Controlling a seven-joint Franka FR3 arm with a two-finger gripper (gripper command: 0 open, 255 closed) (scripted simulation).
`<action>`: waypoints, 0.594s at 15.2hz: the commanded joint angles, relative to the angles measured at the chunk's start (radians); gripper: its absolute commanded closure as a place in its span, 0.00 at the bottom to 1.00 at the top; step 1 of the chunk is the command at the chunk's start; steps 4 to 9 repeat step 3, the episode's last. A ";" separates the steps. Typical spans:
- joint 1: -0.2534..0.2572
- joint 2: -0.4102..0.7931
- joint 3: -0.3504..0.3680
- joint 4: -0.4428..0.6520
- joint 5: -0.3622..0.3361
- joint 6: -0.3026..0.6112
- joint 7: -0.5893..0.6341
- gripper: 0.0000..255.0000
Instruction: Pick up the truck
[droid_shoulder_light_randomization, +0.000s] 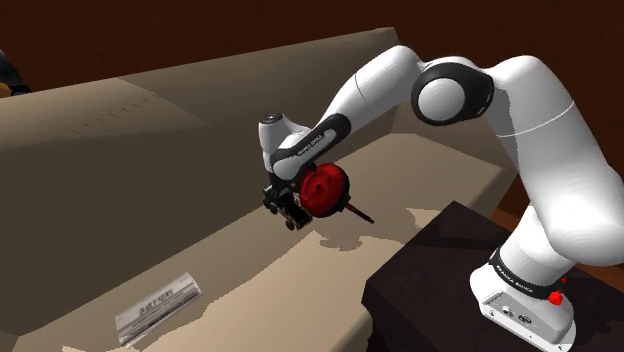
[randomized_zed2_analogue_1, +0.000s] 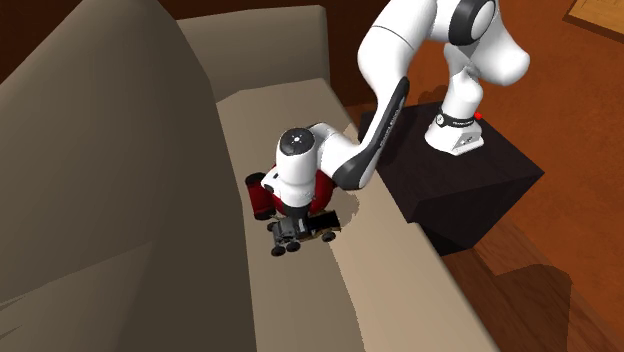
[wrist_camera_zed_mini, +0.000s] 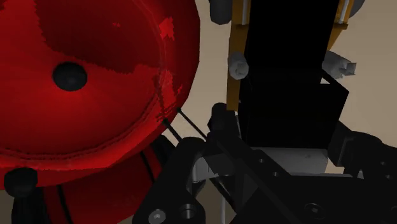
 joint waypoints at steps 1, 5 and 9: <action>-0.001 -0.020 0.002 -0.004 0.003 -0.014 -0.001 1.00; -0.002 -0.021 0.003 -0.004 0.003 -0.015 -0.001 1.00; -0.002 -0.021 0.003 -0.004 0.003 -0.015 -0.001 1.00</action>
